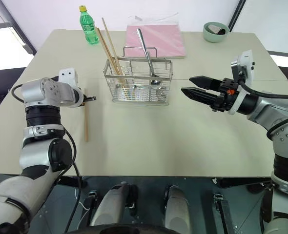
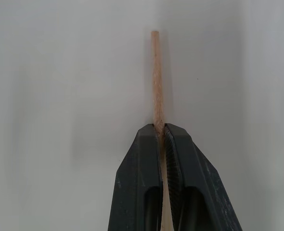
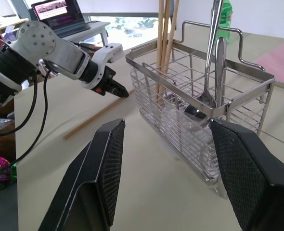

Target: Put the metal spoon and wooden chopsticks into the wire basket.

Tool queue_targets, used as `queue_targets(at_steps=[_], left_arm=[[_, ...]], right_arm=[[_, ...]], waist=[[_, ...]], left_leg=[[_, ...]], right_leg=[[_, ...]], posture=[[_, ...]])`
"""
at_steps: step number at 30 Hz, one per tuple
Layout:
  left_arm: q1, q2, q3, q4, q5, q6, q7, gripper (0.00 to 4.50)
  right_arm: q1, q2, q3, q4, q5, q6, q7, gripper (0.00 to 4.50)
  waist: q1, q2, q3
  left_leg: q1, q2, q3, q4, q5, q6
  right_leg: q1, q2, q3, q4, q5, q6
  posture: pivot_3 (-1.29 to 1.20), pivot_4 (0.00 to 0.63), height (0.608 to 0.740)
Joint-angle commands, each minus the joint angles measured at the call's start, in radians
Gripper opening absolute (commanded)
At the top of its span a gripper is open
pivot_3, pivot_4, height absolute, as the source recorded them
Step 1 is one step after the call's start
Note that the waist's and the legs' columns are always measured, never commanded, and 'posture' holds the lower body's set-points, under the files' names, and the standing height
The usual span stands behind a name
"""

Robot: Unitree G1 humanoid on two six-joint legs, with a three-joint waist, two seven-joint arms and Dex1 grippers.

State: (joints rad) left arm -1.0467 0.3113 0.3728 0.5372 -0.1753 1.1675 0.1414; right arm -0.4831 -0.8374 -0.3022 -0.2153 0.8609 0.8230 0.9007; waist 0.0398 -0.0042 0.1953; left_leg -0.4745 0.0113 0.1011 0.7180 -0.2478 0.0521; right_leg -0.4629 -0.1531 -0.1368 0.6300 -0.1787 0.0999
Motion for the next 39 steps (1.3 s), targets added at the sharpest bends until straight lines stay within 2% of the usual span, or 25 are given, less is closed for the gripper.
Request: queue_targets(at_steps=[1, 5, 8, 11, 17, 21, 25, 30, 39], left_arm=[[-0.108, 0.070, 0.076, 0.057, -0.013, -0.434, -0.010, 0.03], [-0.279, 0.089, 0.161, 0.158, -0.127, -0.813, -0.134, 0.03], [-0.398, 0.075, 0.163, 0.179, -0.201, -0.917, -0.267, 0.03], [-0.433, 0.002, 0.101, 0.112, -0.265, -0.885, -0.384, 0.03], [-0.320, -0.103, -0.037, -0.040, -0.269, -0.827, -0.471, 0.03], [-0.253, -0.125, -0.123, -0.090, -0.233, -0.823, -0.486, 0.03], [-0.199, -0.104, -0.182, -0.130, -0.187, -0.846, -0.501, 0.03], [-0.190, -0.072, -0.155, -0.160, -0.208, -0.834, -0.484, 0.03], [-0.285, -0.052, -0.071, -0.129, -0.276, -0.819, -0.413, 0.03]], right_arm=[[-0.018, -0.027, -0.041, -0.027, 0.023, -0.004, 0.009, 2.89], [-0.024, -0.032, -0.043, -0.016, 0.032, 0.003, 0.005, 2.89], [-0.029, -0.026, -0.037, -0.024, 0.037, 0.008, -0.004, 2.89], [-0.032, -0.020, -0.036, -0.033, 0.042, 0.013, -0.019, 2.89], [0.000, -0.010, -0.062, -0.066, 0.064, 0.024, -0.059, 2.89], [0.014, -0.006, -0.075, -0.078, 0.077, 0.024, -0.089, 2.89], [0.020, -0.005, -0.083, -0.076, 0.086, 0.022, -0.113, 2.89], [0.035, -0.001, -0.088, -0.077, 0.098, 0.020, -0.129, 2.89], [-0.002, 0.001, -0.060, -0.043, 0.103, 0.013, -0.129, 2.89]], waist=[[-0.001, -0.001, 0.001], [0.002, -0.003, 0.002], [0.004, -0.003, 0.002], [-0.002, -0.001, 0.001], [-0.003, -0.002, 0.001], [-0.009, -0.002, 0.001], [-0.003, -0.002, 0.001], [-0.001, -0.002, 0.001], [0.000, -0.002, 0.001]], left_leg=[[-0.001, 0.000, 0.000, 0.000, 0.000, 0.000], [-0.004, 0.001, 0.001, 0.000, 0.000, -0.001], [-0.004, 0.000, 0.001, 0.000, -0.001, 0.001], [0.000, -0.001, 0.003, 0.000, -0.002, 0.004], [-0.002, 0.000, 0.002, 0.001, -0.001, 0.004], [-0.001, 0.001, 0.003, 0.000, -0.001, 0.003], [-0.001, 0.001, 0.003, 0.001, -0.001, 0.004], [-0.001, 0.001, 0.002, 0.001, -0.003, 0.007], [-0.001, 0.001, 0.002, 0.001, -0.003, 0.007]], right_leg=[[-0.001, 0.000, 0.000, 0.000, 0.000, 0.000], [-0.004, 0.000, 0.000, -0.001, 0.001, -0.002], [-0.002, -0.001, -0.001, -0.003, 0.001, -0.001], [0.003, -0.001, 0.000, -0.007, 0.003, 0.002], [0.002, 0.001, 0.000, -0.006, 0.003, 0.002], [0.001, 0.002, 0.000, -0.004, 0.003, 0.001], [0.001, 0.002, 0.000, -0.003, 0.003, 0.001], [0.001, 0.002, 0.000, -0.003, 0.003, 0.001], [0.001, 0.002, 0.000, -0.003, 0.003, 0.001]], posture=[[0.00, 0.150, 0.692], [0.00, 0.150, 0.692], [0.00, 0.150, 0.692], [0.00, 0.150, 0.692], [0.00, 0.150, 0.692], [0.00, 0.150, 0.692], [0.00, 0.150, 0.692], [0.00, 0.150, 0.692], [0.00, 0.150, 0.692]])
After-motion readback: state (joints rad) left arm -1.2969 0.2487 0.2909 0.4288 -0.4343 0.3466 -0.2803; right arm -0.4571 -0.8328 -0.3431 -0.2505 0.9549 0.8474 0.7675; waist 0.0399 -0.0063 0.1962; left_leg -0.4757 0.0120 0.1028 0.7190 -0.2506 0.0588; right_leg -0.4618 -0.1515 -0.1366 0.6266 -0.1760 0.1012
